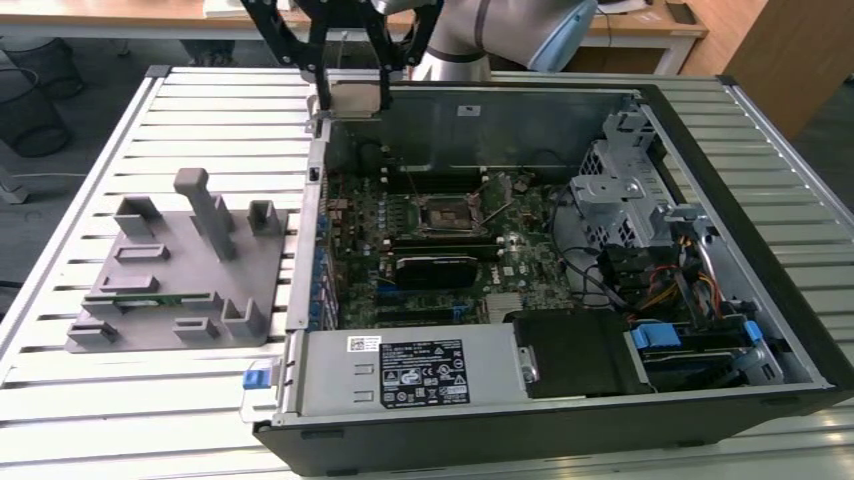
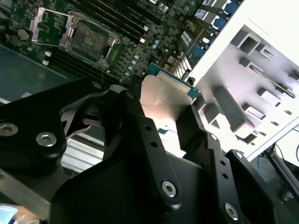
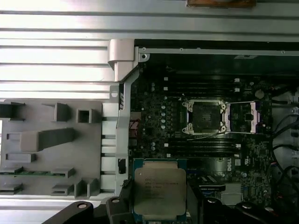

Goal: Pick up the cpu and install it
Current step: 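Pick up the cpu and move it towards the insertion slot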

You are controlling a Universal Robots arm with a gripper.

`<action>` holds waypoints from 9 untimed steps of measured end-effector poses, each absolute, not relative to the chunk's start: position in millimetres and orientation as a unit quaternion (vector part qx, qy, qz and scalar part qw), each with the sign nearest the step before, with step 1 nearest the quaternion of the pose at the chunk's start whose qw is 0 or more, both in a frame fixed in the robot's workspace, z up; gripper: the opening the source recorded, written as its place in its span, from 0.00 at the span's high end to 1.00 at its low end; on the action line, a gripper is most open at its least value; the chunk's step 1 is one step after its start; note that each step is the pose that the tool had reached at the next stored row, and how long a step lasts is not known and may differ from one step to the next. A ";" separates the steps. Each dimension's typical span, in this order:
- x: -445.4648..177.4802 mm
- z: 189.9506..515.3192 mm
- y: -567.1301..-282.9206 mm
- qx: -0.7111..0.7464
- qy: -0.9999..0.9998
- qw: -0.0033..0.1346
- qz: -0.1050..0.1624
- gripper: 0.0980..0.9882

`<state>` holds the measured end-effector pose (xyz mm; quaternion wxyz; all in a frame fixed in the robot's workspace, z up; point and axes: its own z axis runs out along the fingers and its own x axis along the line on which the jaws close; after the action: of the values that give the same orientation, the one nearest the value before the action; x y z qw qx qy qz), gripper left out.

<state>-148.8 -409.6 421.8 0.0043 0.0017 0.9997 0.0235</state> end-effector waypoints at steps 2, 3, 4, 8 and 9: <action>-140.7 421.7 -409.3 0.002 1.000 0.004 0.024 0.50; -136.4 421.8 -409.3 0.002 1.000 0.004 0.024 0.50; -132.3 421.8 -409.2 0.002 1.000 0.004 0.024 0.50; -117.5 421.8 -409.1 0.002 1.000 0.004 0.024 0.50; -113.0 421.8 -409.0 0.002 1.000 0.004 0.024 0.50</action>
<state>-113.0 -409.0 421.8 0.0043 0.0017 0.9997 0.0235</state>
